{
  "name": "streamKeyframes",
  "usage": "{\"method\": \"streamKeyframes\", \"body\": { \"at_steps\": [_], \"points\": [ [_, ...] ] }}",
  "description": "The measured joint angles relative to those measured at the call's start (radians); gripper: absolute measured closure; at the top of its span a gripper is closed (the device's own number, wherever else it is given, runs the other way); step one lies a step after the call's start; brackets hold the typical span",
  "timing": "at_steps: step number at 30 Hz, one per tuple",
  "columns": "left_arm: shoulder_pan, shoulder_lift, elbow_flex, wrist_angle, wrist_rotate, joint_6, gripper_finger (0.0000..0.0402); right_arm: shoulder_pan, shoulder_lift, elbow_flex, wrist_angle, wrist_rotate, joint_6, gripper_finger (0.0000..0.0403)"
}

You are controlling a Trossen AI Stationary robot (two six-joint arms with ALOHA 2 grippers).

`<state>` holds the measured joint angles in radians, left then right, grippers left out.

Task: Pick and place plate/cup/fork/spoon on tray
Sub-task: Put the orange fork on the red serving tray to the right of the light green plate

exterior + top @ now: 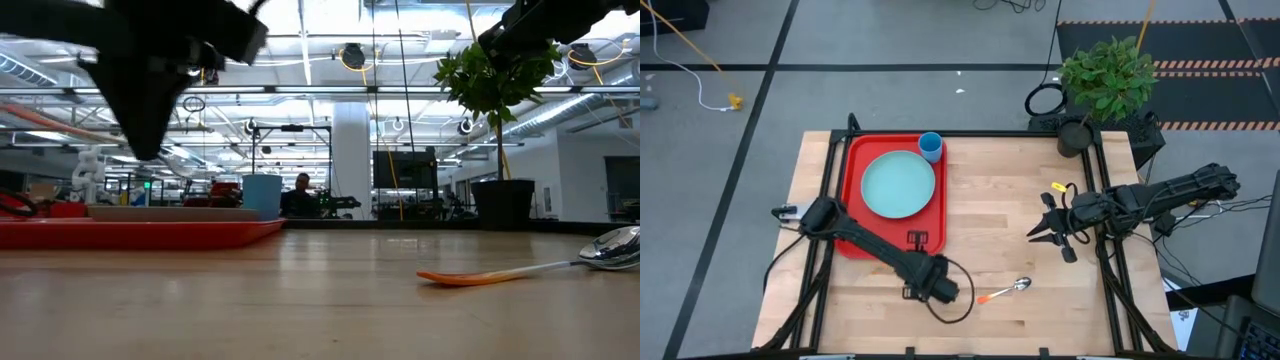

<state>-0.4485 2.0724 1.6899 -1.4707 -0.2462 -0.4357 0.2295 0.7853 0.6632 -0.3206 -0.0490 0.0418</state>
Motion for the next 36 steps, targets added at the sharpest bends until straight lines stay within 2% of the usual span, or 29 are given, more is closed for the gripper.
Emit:
{"method": "streamKeyframes", "body": {
  "at_steps": [4, 9, 15, 20, 24, 27, 30, 36],
  "points": [
    [0.058, 0.0, -0.002, 0.012, -0.017, 0.062, 0.0393, 0.002, 0.0, 0.0, -0.005, 0.0, 0.003, 0.0344],
    [0.113, 0.0, -0.007, 0.028, -0.035, 0.111, 0.0382, 0.002, 0.0, 0.0, -0.017, -0.003, 0.005, 0.0344],
    [0.152, 0.0, -0.062, 0.129, -0.037, 0.195, 0.0389, 0.002, 0.0, 0.0, -0.042, -0.004, 0.018, 0.0344],
    [0.176, -0.007, -0.123, 0.166, -0.043, 0.198, 0.0386, 0.002, 0.0, 0.0, -0.058, -0.004, 0.027, 0.0344],
    [0.176, -0.083, -0.226, 0.241, -0.044, 0.188, 0.0378, 0.002, 0.0, 0.0, -0.059, -0.004, 0.041, 0.0344],
    [0.176, -0.195, -0.338, 0.317, -0.045, 0.151, 0.0386, 0.002, 0.0, -0.002, -0.057, -0.004, 0.048, 0.0344],
    [0.177, -0.306, -0.454, 0.462, -0.048, 0.142, 0.0392, 0.002, 0.0, -0.019, -0.048, -0.004, 0.047, 0.0344],
    [0.176, -0.439, -0.691, 0.727, -0.052, 0.257, 0.0379, 0.002, 0.0, -0.062, 0.026, -0.004, 0.05, 0.0344]
  ]
}}
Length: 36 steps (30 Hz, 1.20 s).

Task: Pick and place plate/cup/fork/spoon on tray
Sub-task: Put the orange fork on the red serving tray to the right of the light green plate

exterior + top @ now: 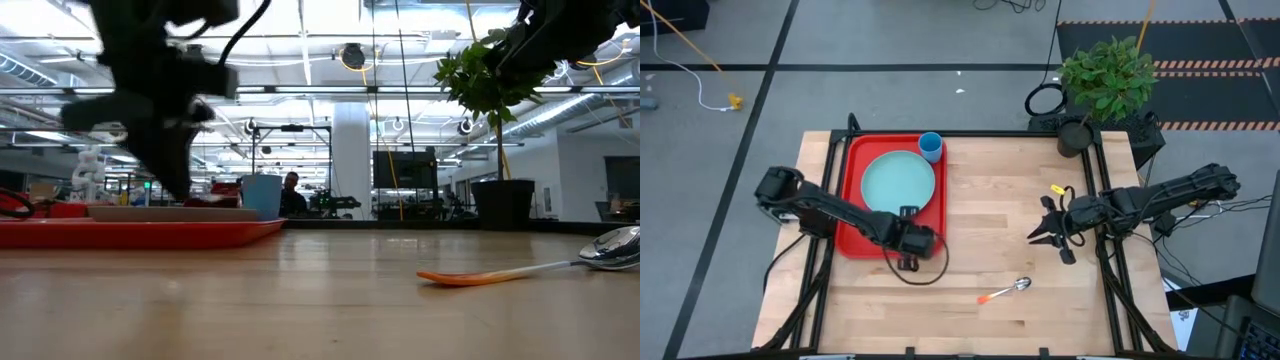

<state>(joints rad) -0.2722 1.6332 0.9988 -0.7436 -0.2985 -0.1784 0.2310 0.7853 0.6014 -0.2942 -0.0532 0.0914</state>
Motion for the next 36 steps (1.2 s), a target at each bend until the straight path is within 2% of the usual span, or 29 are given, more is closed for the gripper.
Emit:
{"method": "streamKeyframes", "body": {
  "at_steps": [4, 8, 17, 24, 36],
  "points": [
    [0.007, -0.006, -0.094, 0.06, -0.018, 0.042, 0.0383, 0.0, 0.0, -0.017, 0.034, 0.0, 0.0, 0.0344],
    [0.021, -0.007, -0.132, 0.086, -0.024, 0.038, 0.0389, 0.0, 0.0, -0.019, 0.041, 0.0, -0.009, 0.0344],
    [0.076, -0.007, -0.189, 0.123, -0.04, 0.108, 0.0372, 0.0, 0.0, -0.019, 0.041, 0.0, -0.013, 0.0344],
    [0.094, -0.008, -0.199, 0.152, -0.044, 0.11, 0.038, 0.0, 0.0, -0.019, 0.035, 0.0, -0.007, 0.0344],
    [0.096, -0.007, -0.199, 0.153, -0.072, 0.105, 0.0341, 0.0, 0.0, -0.019, 0.035, 0.0, -0.006, 0.0344]
  ]
}}
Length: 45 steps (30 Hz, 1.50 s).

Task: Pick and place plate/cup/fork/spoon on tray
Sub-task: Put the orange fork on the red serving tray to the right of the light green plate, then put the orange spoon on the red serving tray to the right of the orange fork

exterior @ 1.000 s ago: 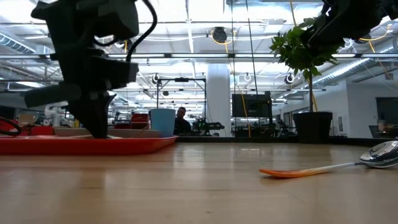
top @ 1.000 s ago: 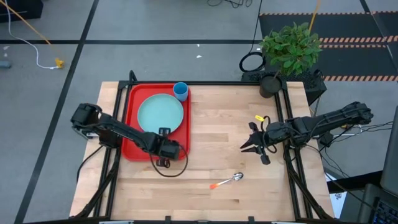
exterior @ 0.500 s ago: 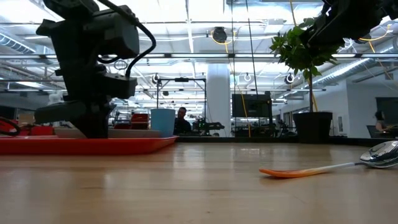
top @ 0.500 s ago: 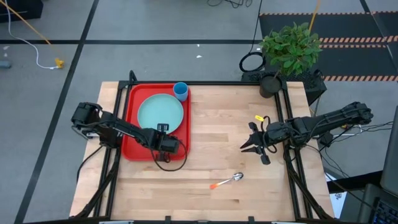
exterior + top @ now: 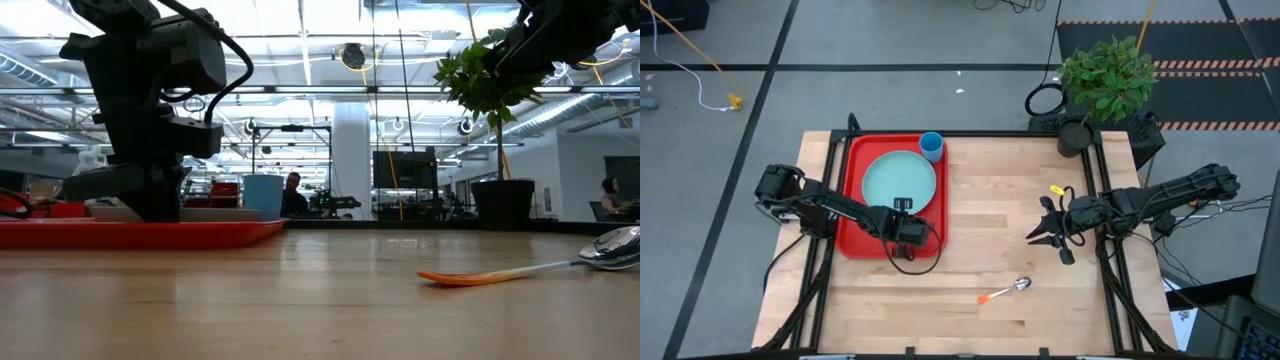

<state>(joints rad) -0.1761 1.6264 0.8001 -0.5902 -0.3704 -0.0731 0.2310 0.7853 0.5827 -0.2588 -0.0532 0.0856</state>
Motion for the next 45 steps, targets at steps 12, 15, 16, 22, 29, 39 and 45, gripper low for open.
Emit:
{"method": "streamKeyframes", "body": {
  "at_steps": [12, 15, 16, 22, 29, 39, 45],
  "points": [
    [-0.035, 0.0, 0.089, -0.071, 0.003, -0.084, 0.0339, 0.0, 0.0, 0.0, 0.0, 0.0, 0.0, 0.0344],
    [-0.047, 0.0, 0.152, -0.13, 0.004, -0.137, 0.0339, 0.0, 0.0, 0.0, 0.0, 0.0, 0.0, 0.0344],
    [-0.051, 0.0, 0.177, -0.146, 0.004, -0.158, 0.0339, 0.0, 0.0, 0.0, 0.0, 0.0, 0.001, 0.0344],
    [-0.083, 0.0, 0.327, -0.159, 0.004, -0.295, 0.0339, 0.0, 0.0, 0.0, -0.004, 0.0, 0.009, 0.0344],
    [-0.155, 0.063, 0.496, -0.104, -0.004, -0.38, 0.0339, 0.0, 0.0, 0.0, -0.022, 0.0, 0.038, 0.0344],
    [-0.239, 0.299, 0.748, -0.059, -0.05, -0.378, 0.0339, 0.054, 0.004, -0.113, 0.113, -0.003, 0.127, 0.0344],
    [-0.247, 0.426, 0.859, 0.062, -0.051, -0.379, 0.0339, 0.162, 0.057, -0.253, 0.34, -0.003, 0.119, 0.034]
  ]
}}
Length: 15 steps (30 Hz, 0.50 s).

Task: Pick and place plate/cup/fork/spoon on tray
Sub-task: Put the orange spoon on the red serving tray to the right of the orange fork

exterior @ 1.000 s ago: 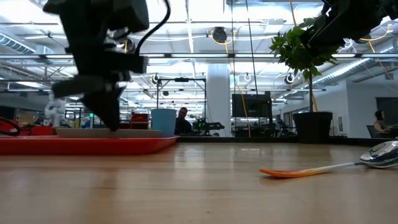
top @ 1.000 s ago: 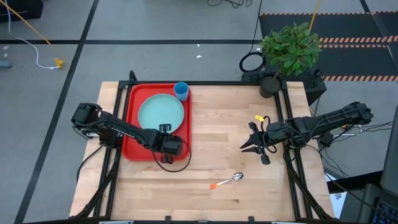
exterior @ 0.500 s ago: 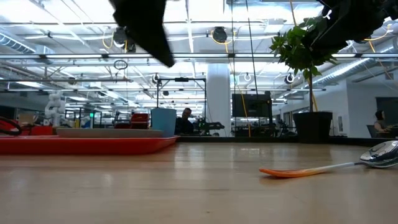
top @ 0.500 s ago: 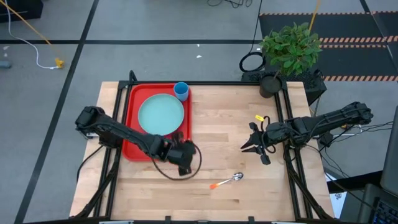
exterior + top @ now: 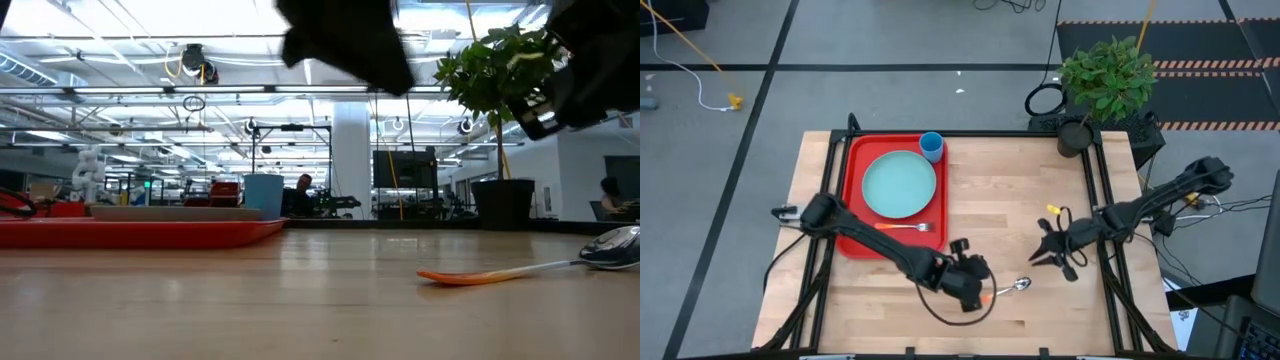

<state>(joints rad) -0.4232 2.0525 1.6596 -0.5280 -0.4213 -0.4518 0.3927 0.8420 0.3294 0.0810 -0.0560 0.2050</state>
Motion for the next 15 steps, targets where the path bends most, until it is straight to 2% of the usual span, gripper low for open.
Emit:
{"method": "streamKeyframes", "body": {
  "at_steps": [4, 15],
  "points": [
    [-0.004, 0.072, 0.031, 0.132, 0.005, 0.006, 0.0339, 0.042, 0.073, -0.05, 0.147, 0.0, -0.04, 0.0328],
    [-0.031, 0.212, 0.032, 0.372, 0.02, 0.008, 0.0337, 0.166, 0.252, -0.053, 0.222, 0.013, -0.035, 0.0298]
  ]
}}
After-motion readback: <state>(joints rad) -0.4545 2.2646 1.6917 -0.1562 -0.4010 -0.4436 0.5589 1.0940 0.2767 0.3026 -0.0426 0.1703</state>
